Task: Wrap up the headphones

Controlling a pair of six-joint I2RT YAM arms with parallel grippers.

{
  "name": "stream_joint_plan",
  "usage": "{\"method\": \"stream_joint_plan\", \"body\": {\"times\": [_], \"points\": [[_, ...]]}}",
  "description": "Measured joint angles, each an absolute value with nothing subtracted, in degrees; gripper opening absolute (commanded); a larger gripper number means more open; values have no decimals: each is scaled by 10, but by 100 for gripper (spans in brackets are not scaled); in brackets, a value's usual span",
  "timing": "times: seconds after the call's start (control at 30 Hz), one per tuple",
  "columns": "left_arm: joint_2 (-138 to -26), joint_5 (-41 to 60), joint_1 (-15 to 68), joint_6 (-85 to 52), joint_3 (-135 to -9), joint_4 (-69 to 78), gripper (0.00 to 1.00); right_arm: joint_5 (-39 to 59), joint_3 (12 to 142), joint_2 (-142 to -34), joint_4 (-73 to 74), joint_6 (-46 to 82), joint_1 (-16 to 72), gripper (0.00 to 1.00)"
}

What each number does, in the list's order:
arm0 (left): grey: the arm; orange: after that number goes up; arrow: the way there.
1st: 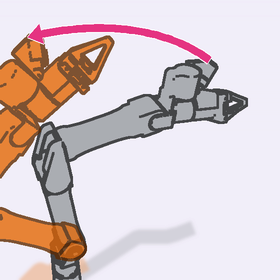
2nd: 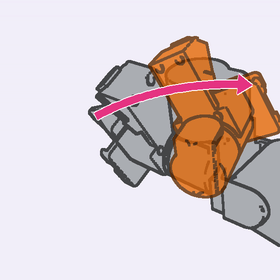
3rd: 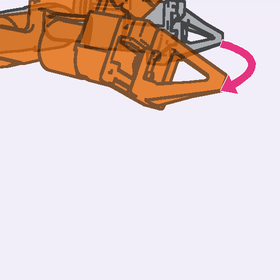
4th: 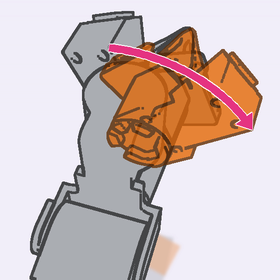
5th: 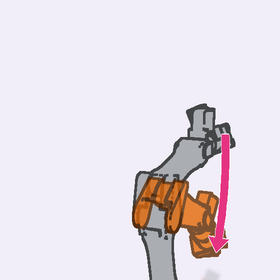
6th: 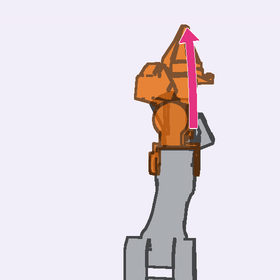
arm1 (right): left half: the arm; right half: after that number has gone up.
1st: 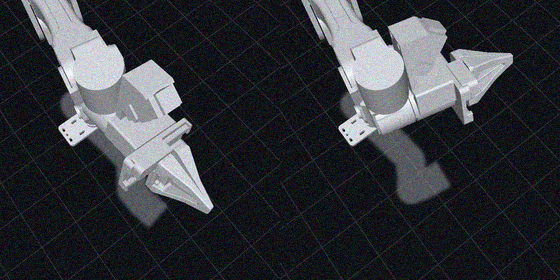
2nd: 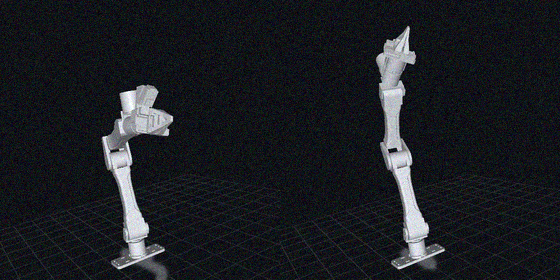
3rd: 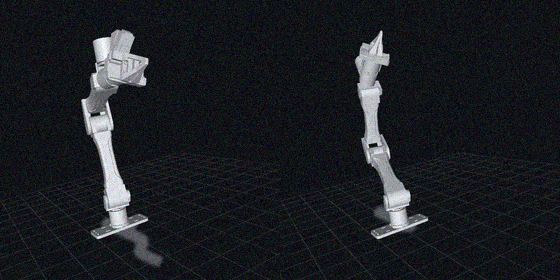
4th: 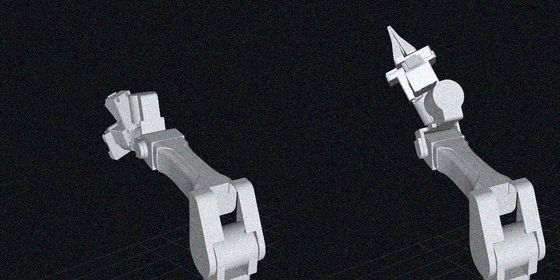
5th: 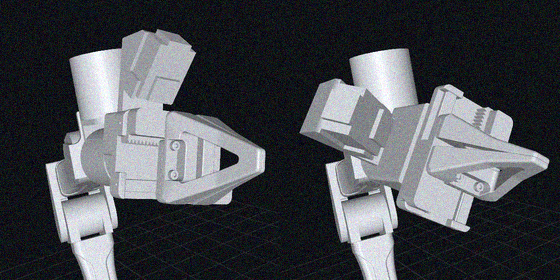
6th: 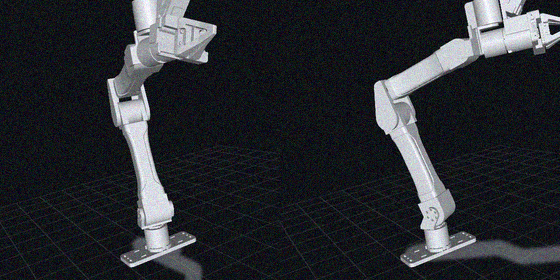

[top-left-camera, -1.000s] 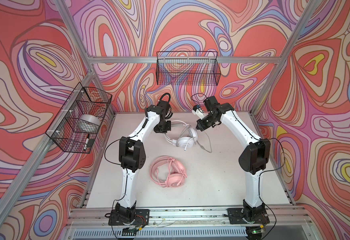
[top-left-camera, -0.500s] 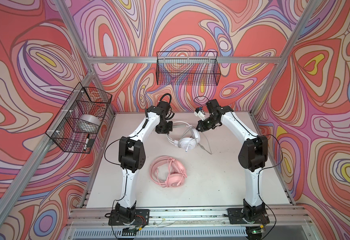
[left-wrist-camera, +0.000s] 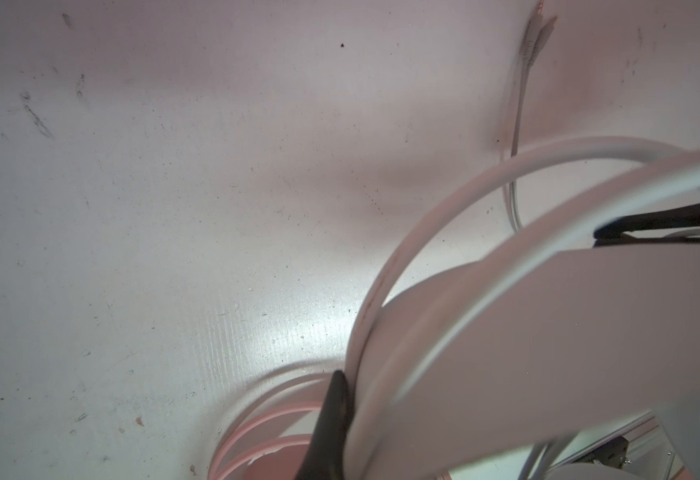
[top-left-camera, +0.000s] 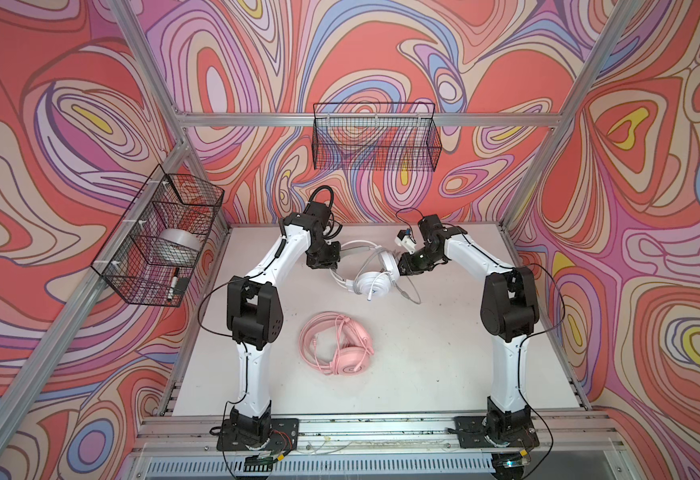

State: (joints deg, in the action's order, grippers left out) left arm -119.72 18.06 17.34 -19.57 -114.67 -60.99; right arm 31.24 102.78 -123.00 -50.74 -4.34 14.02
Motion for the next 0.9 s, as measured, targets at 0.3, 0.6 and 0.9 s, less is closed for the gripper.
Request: {"method": "stream_joint_plan", "body": {"times": [0.3, 0.6, 0.9], "points": [[-1177, 222, 167, -211, -1140, -589, 0, 340, 983, -1228, -465, -21, 140, 29], [-1153, 271, 140, -256, -1093, -547, 0, 364, 927, -1217, -422, -8, 140, 32], [-1142, 311, 131, -311, -1091, -503, 0, 418, 871, -1216, -357, 17, 140, 34]]}}
